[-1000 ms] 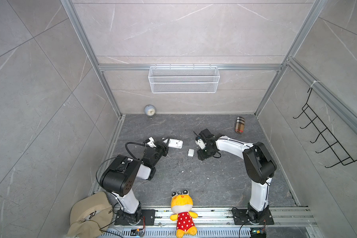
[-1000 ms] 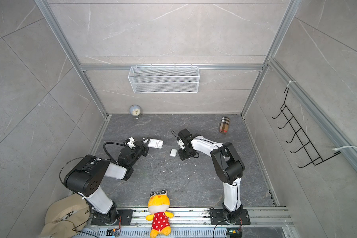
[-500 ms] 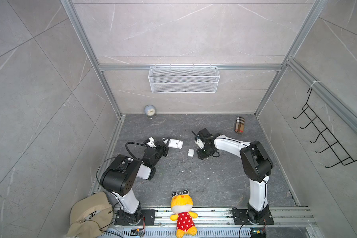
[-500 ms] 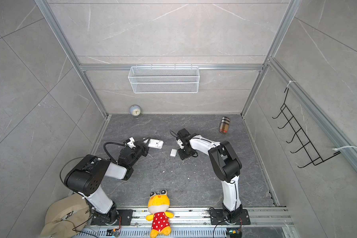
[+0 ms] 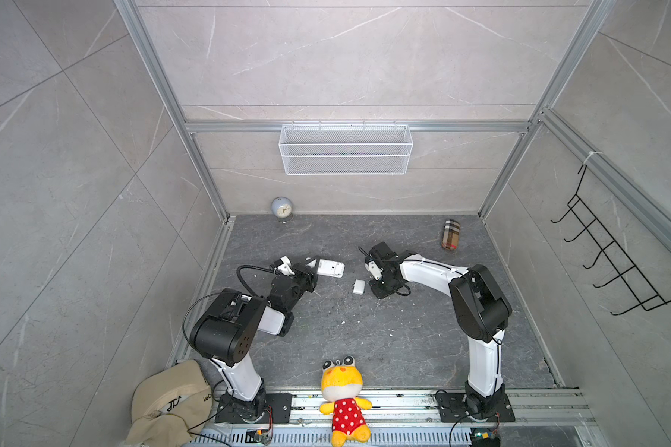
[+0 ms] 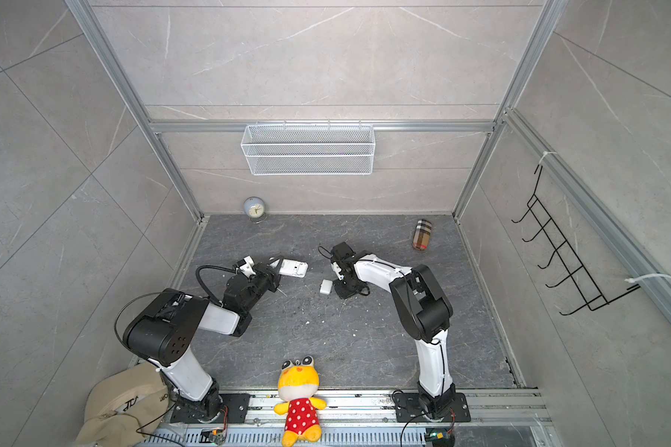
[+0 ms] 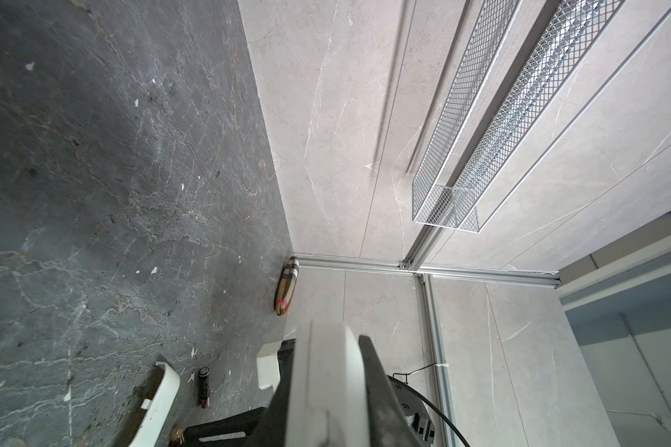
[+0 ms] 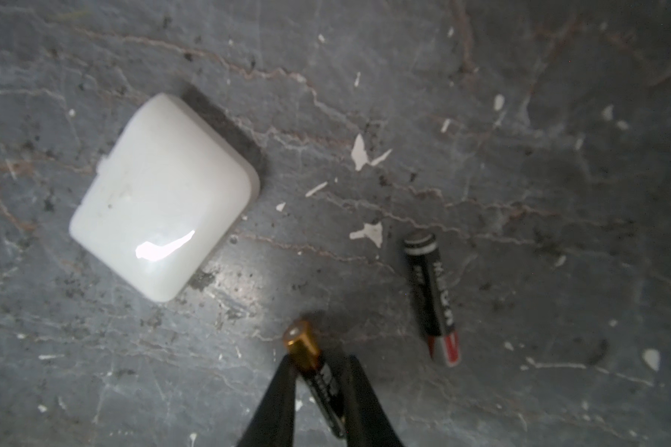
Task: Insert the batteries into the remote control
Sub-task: 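Lift the gold-and-black battery with the right gripper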
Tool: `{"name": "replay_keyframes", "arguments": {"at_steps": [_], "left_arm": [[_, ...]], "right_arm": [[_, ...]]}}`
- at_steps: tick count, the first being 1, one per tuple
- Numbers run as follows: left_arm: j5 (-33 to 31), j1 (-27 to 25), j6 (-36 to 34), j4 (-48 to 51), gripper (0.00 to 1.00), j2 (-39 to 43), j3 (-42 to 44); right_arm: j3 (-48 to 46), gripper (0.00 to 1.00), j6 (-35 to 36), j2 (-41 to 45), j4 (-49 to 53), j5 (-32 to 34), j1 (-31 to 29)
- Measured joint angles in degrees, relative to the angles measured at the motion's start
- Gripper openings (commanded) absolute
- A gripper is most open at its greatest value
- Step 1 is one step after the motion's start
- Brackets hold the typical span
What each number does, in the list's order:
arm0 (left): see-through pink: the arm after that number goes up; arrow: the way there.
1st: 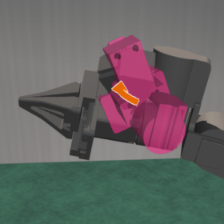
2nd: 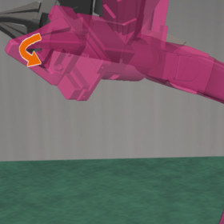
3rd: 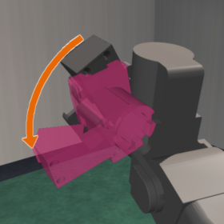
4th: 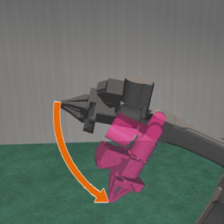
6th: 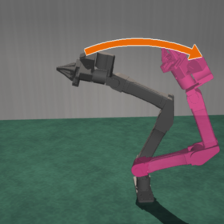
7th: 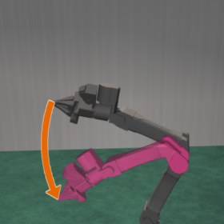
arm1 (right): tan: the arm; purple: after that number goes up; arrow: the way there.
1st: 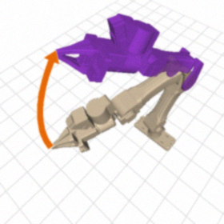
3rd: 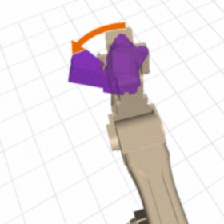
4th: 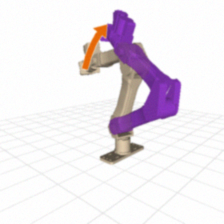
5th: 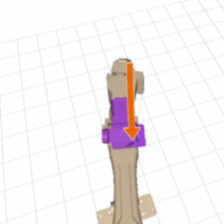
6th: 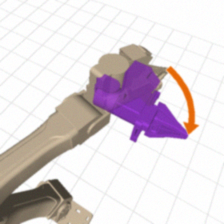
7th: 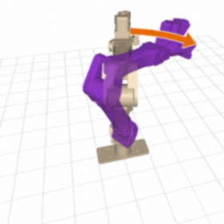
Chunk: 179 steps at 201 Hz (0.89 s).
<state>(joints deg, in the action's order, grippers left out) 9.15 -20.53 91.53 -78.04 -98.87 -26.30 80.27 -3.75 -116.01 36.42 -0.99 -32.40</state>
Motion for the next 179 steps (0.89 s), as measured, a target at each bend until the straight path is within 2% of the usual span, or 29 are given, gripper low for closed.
{"name": "replay_keyframes", "arguments": {"at_steps": [45, 75, 115, 179], "left_arm": [[-0.02, -0.33, 0.0, 0.0, 0.06, 0.0, -0.04], [-0.11, -1.07, 0.0, 0.0, 0.06, 0.0, -0.07], [-0.24, -2.51, -0.02, -0.02, 0.06, -0.17, -0.66], [-1.49, -3.32, -0.04, 0.0, 0.06, -0.74, -1.18]], "right_arm": [[3.72, 0.21, -7.37, -2.27, 3.34, 5.49, -0.26], [4.37, 0.26, -11.78, -2.62, 4.87, 7.91, -0.33], [5.6, 0.26, -12.81, -3.3, 7.1, 9.62, -0.5], [6.1, 0.19, -13.27, -3.72, 7.41, 9.79, -0.59]]}}
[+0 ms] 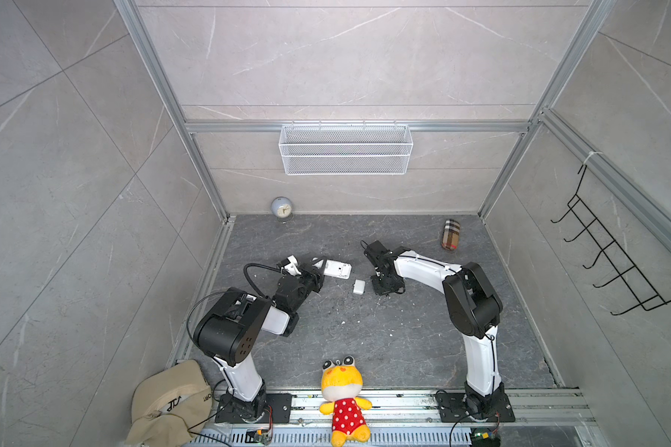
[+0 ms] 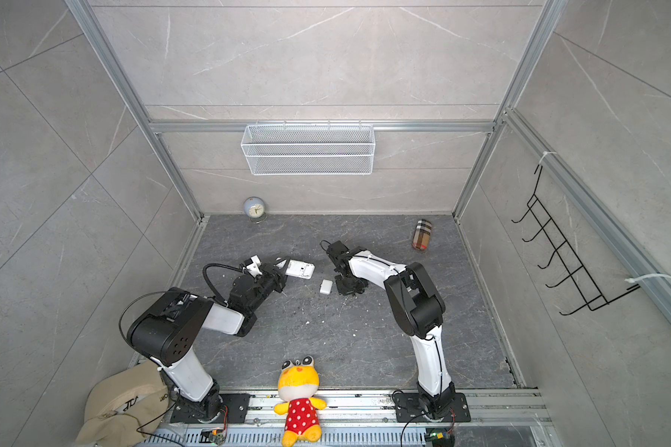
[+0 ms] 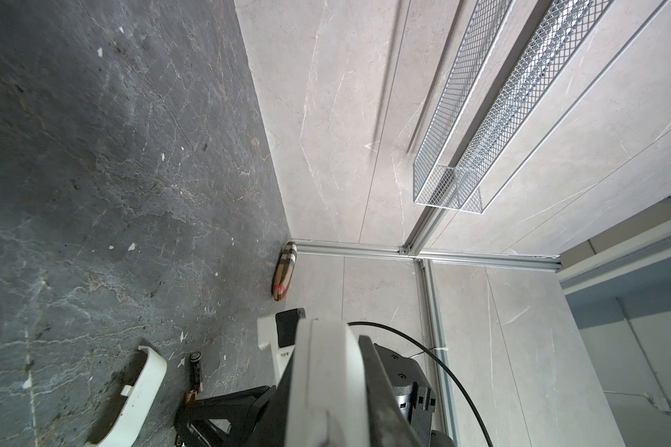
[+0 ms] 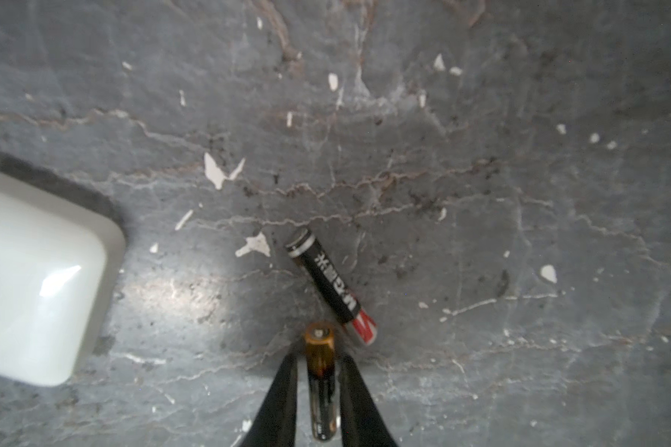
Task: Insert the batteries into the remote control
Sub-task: 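Lift the gold-and-black battery with the right gripper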
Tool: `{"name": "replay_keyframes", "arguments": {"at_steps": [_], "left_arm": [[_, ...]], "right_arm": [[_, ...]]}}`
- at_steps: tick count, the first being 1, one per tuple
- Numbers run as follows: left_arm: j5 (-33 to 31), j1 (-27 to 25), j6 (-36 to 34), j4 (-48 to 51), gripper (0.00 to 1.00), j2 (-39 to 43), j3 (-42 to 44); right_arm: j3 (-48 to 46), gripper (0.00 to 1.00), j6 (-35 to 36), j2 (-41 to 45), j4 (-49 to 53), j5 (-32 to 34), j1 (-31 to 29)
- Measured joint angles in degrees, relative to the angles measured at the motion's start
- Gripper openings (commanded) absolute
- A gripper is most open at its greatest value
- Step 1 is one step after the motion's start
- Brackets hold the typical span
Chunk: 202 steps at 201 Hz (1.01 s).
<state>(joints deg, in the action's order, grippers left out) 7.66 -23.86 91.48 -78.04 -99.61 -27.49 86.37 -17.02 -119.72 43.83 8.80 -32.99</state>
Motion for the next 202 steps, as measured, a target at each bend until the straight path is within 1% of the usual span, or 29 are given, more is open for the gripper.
{"name": "replay_keyframes", "arguments": {"at_steps": [123, 202], "left_arm": [[-0.04, 0.0, -0.17, 0.0, 0.06, 0.04, 0.0], [-0.09, -0.02, -0.22, 0.0, 0.06, 0.04, -0.15]], "right_arm": [[0.81, 0.16, -1.9, -0.55, 0.59, -0.74, -0.09], [-3.41, 0.16, -3.41, 2.75, -3.32, -2.38, 0.07]]}}
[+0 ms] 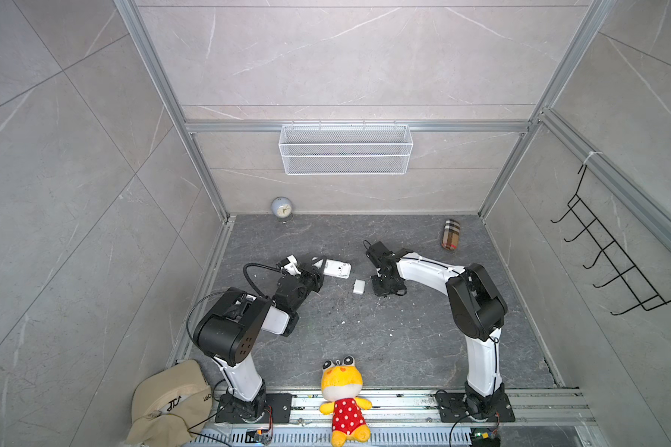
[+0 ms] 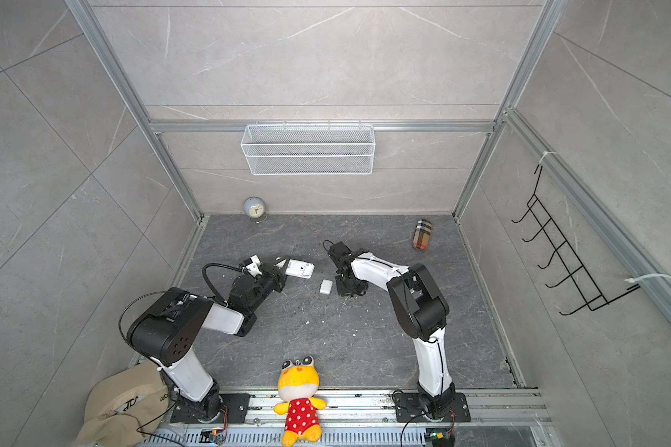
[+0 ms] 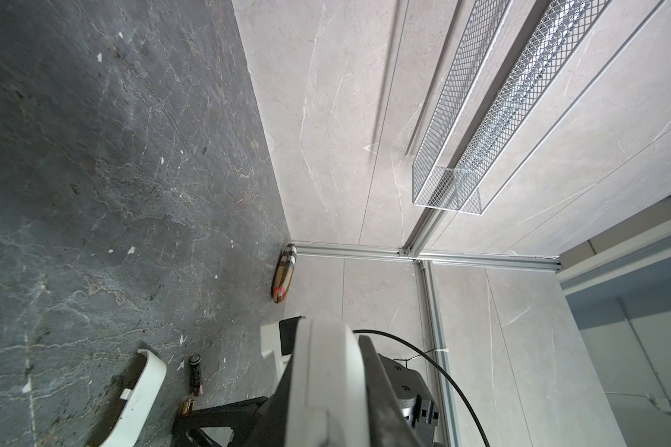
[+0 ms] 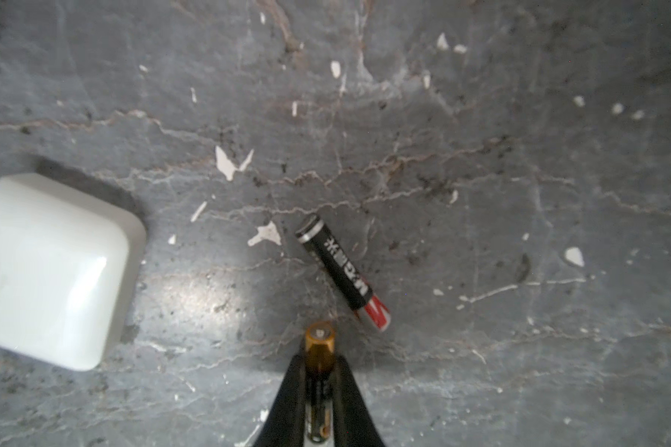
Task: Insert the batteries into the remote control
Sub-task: 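Lift the gold-and-black battery with the right gripper, then carry the battery with the right gripper to the remote's open compartment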
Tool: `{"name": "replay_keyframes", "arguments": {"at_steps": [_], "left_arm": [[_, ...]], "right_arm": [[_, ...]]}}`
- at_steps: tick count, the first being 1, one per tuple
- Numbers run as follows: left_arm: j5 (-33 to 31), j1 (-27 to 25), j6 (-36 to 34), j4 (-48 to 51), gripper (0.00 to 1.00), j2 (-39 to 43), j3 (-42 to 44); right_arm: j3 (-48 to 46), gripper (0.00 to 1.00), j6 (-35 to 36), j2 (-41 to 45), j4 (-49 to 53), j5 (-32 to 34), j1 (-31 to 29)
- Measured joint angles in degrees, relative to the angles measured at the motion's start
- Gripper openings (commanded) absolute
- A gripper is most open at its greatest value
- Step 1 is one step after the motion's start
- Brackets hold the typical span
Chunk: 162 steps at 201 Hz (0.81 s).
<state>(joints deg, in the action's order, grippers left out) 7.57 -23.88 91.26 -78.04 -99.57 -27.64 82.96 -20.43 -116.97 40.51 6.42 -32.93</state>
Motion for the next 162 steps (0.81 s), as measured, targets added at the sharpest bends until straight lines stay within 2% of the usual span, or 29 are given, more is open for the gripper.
{"name": "replay_keyframes", "arguments": {"at_steps": [117, 162], "left_arm": [[-3.74, -1.29, -2.21, 0.02, 0.06, -0.31, -1.42], [-4.76, -2.25, -3.61, 0.0, 0.06, -1.66, -3.1]], "right_arm": [[-2.73, 0.17, -5.18, 18.34, -5.38, -0.44, -1.03], [-1.62, 0.17, -7.34, 19.41, -5.92, -1.81, -2.23]]}}
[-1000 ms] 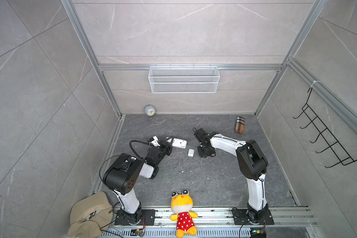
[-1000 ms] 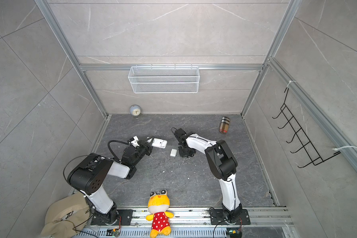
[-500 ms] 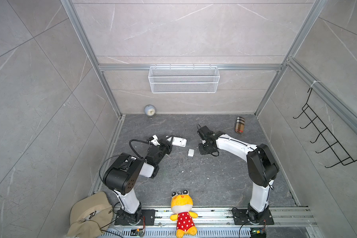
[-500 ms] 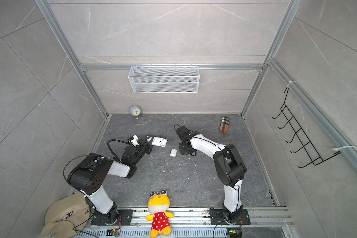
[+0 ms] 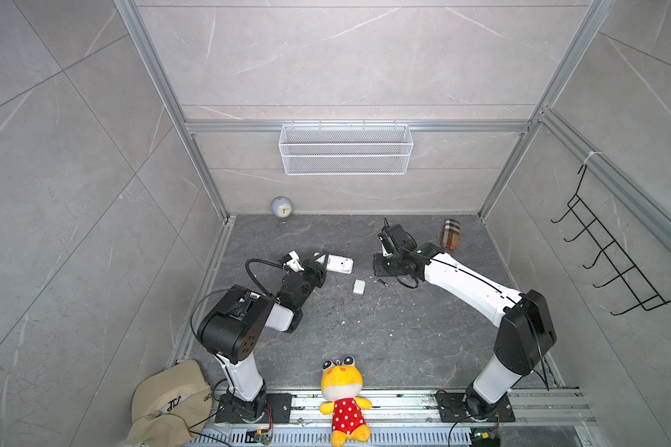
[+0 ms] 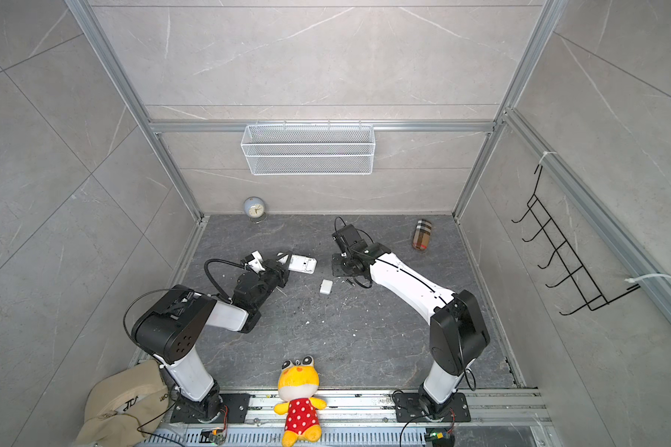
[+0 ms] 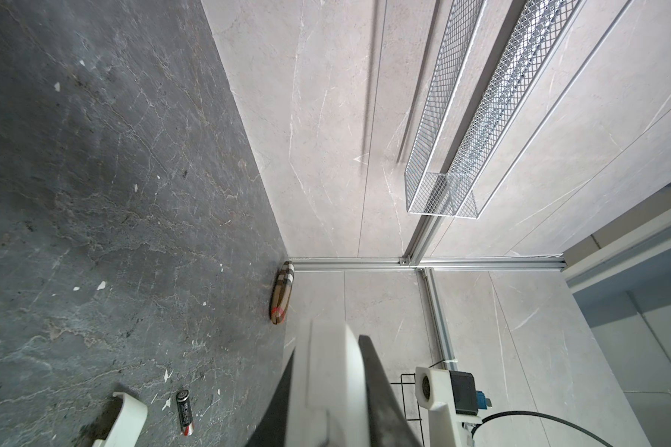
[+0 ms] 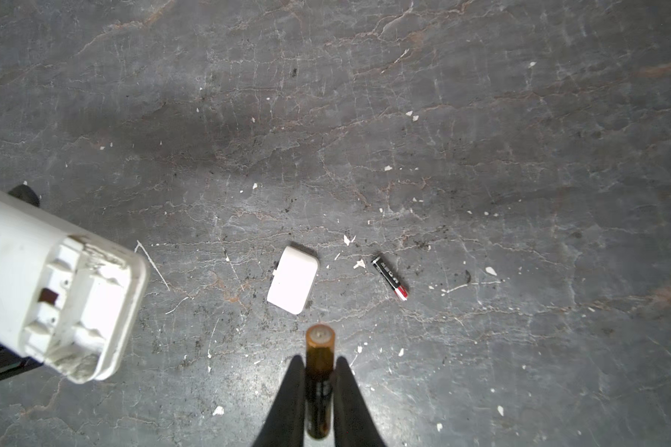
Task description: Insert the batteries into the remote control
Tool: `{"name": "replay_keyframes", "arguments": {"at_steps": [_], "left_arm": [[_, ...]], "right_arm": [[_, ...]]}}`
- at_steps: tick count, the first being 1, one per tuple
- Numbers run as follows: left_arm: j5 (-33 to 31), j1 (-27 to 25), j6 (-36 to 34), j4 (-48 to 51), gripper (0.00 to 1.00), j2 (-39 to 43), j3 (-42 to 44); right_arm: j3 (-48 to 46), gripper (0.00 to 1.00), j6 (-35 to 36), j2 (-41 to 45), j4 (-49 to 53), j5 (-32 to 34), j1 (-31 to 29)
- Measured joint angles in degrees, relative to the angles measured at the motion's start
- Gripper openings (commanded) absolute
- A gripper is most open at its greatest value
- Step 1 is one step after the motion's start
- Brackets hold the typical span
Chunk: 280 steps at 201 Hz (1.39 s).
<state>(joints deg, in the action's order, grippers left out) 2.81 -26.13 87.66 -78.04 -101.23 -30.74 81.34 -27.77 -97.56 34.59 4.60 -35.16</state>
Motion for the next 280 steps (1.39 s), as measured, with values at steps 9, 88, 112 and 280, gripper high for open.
{"name": "replay_keyframes", "arguments": {"at_steps": [9, 88, 112, 280], "left_arm": [[-0.39, -0.28, -0.37, -0.02, 0.06, -0.26, -0.15], [-4.66, -3.3, -3.74, 0.0, 0.07, -0.5, -3.3], [-5.57, -3.61, -4.07, -0.02, 0.07, -0.5, -3.58], [-8.28, -2.36, -4.61, 0.02, 0.07, -0.48, 1.51]], "right_arm": [[0.0, 0.17, -0.98, 0.04, -0.28, -0.42, -0.22], [7.74, 0.17, -7.96, 0.39, -3.58, 1.53, -7.3], [9.57, 0.18, -8.79, -0.28, -4.39, 3.23, -8.55], [5.57, 0.25, -8.04, -3.67, -4.46, 7.41, -6.23]]}}
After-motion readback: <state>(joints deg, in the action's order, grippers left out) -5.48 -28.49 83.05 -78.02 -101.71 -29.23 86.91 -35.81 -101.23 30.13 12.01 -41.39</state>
